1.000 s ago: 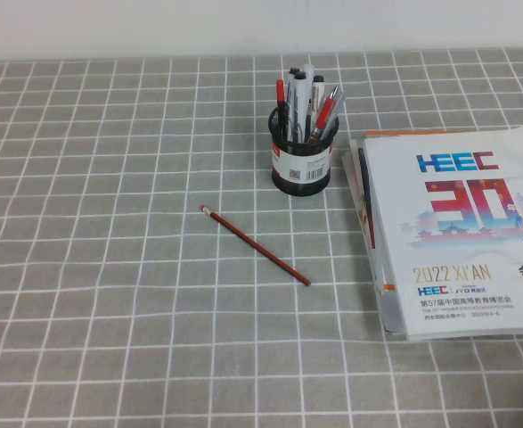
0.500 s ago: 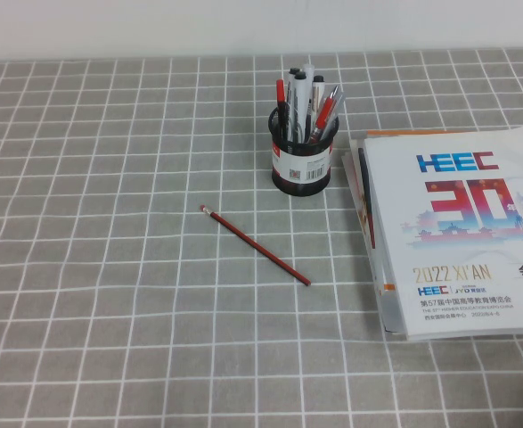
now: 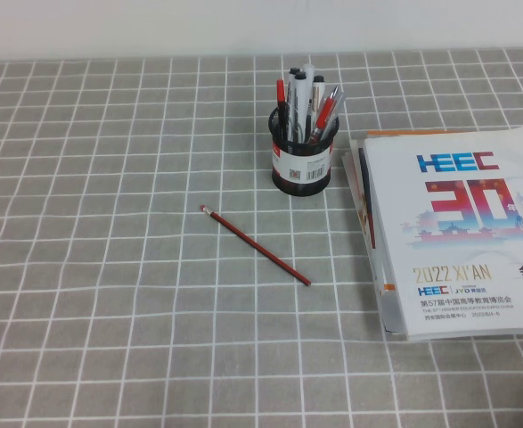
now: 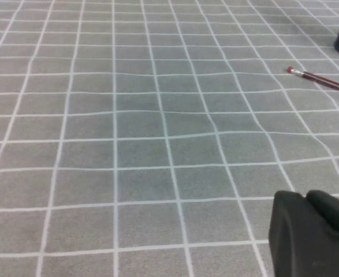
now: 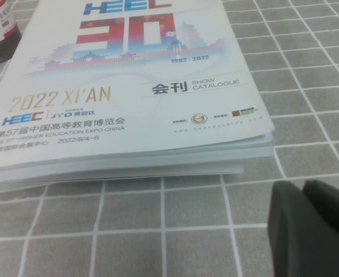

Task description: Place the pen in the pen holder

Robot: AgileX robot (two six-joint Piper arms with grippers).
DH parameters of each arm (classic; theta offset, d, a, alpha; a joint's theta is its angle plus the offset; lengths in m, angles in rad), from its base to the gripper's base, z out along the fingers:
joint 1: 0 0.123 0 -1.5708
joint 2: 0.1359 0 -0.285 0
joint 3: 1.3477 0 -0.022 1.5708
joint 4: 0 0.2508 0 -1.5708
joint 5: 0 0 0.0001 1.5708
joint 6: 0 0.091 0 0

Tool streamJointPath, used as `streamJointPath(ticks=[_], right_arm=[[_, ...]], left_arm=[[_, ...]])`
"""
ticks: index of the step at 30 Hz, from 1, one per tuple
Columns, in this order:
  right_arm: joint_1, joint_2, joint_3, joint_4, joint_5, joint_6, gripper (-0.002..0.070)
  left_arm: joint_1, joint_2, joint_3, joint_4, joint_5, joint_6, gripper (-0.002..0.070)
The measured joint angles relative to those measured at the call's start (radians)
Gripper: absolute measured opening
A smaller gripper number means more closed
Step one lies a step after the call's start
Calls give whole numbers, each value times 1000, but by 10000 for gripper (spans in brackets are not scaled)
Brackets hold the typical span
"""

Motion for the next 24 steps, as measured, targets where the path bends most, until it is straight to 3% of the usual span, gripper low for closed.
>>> streamJointPath(ticks=[8,12,15,22,24], right_arm=[[0,0,0,14,-2,0,-13],[0,0,0,113,-8,0,-12],[0,0,0,290,-12,0,-13],[0,0,0,1054,-45,0,-13],[0,0,0,1156,-59,0,-13]], left_arm=[[40,0,0,0,0,0,-5],[51,0,0,0,0,0,-5],[53,0,0,0,0,0,-5],[53,0,0,0,0,0,-5],[53,0,0,0,0,0,-5]])
